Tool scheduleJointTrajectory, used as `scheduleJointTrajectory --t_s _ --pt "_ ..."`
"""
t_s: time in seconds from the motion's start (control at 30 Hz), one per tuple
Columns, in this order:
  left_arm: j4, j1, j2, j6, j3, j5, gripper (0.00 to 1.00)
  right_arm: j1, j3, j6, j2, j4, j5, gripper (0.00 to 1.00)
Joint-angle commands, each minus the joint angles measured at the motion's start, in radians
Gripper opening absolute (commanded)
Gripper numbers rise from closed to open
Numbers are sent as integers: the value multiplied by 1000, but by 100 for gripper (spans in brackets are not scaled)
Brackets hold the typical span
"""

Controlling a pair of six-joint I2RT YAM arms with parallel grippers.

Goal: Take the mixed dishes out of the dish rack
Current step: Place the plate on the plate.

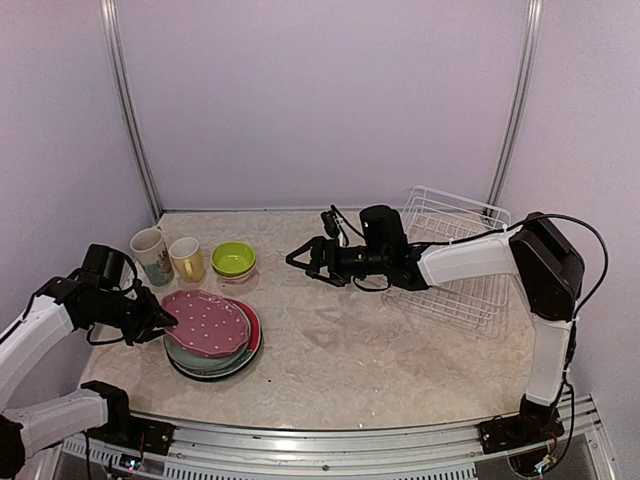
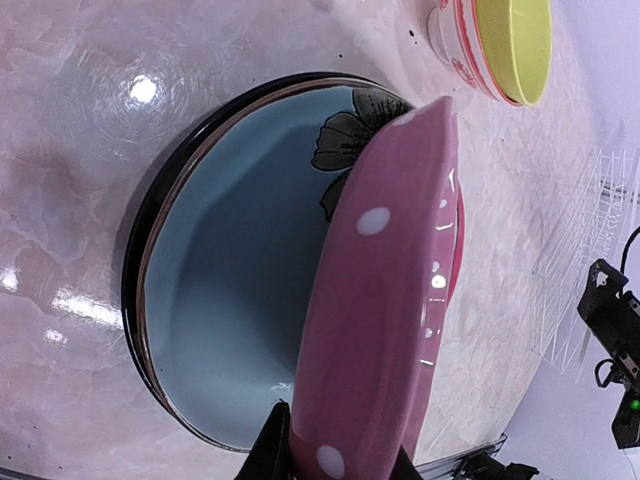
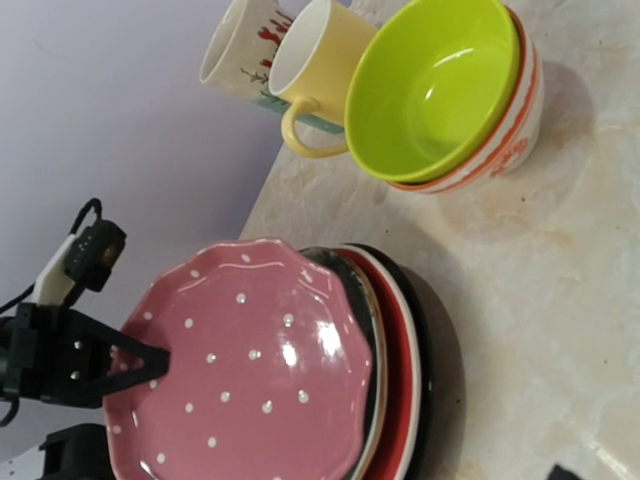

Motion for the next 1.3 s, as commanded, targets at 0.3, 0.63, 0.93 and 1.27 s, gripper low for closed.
scheduleJointTrajectory --t_s 0.3,0.63,0.93,1.27 --pt "82 12 11 -31 -13 17 21 -6 -14 -23 -32 -24 10 95" --pt "53 12 37 -56 -11 -26 64 -11 -28 -30 -45 -27 18 95" --pt "15 12 71 -75 10 -68 99 -15 -32 -46 -64 -53 31 95" --pt "-50 11 34 -74 73 -158 99 -49 -58 -132 -165 -191 128 95"
